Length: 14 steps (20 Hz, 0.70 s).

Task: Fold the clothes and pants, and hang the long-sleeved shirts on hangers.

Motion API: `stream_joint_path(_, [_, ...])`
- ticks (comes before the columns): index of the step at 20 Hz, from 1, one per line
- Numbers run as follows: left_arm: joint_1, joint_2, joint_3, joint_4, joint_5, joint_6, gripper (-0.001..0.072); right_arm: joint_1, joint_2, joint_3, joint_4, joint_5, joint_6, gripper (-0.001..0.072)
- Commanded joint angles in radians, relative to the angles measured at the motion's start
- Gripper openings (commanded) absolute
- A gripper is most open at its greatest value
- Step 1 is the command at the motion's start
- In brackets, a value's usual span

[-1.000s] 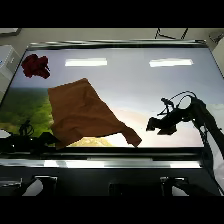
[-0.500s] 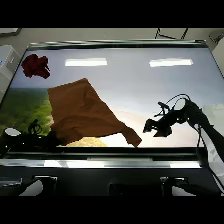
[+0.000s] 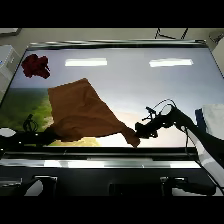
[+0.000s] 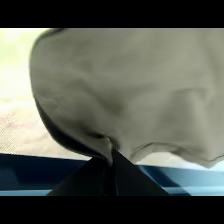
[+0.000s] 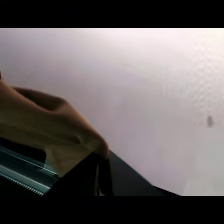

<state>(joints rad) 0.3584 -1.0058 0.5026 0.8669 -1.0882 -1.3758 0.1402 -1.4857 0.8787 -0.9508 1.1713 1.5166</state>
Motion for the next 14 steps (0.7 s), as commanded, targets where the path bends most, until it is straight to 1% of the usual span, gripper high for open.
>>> stream_joint_path(1, [0.000, 0.109, 0.072, -0.037, 0.007, 0.017, 0.0017, 0.027, 0.019, 0.040, 0.061, -0.041, -0.014, 0.0032])
stream_joint_path(3, [0.000, 0.182, 0.229, -0.110, 0.024, 0.061, 0.0016, 0.011, 0.092, 0.170, -0.003, -0.048, -0.045, 0.0031])
stream_joint_path(5, [-0.001, 0.242, 0.468, -0.219, 0.087, 0.072, 0.0017, -0.012, 0.196, 0.404, -0.107, -0.089, -0.103, 0.0032])
stream_joint_path(7, [-0.001, 0.280, 0.755, -0.335, 0.207, 0.072, 0.0017, -0.028, 0.309, 0.686, -0.237, -0.212, -0.103, 0.0032])
stream_joint_path(9, [-0.001, 0.298, 1.036, -0.353, 0.330, 0.087, 0.0018, -0.032, 0.418, 0.918, -0.327, -0.389, -0.104, 0.0033])
stream_joint_path(10, [0.000, 0.302, 1.146, -0.351, 0.357, 0.108, 0.0018, -0.032, 0.472, 0.998, -0.345, -0.451, -0.103, 0.0033])
stream_joint_path(12, [-0.001, 0.309, 1.310, -0.352, 0.340, 0.111, 0.0017, -0.032, 0.572, 1.073, -0.343, -0.467, -0.101, 0.0033])
stream_joint_path(14, [-0.001, 0.330, 1.368, -0.352, 0.341, 0.112, 0.0017, -0.032, 0.653, 1.076, -0.350, -0.456, -0.100, 0.0033])
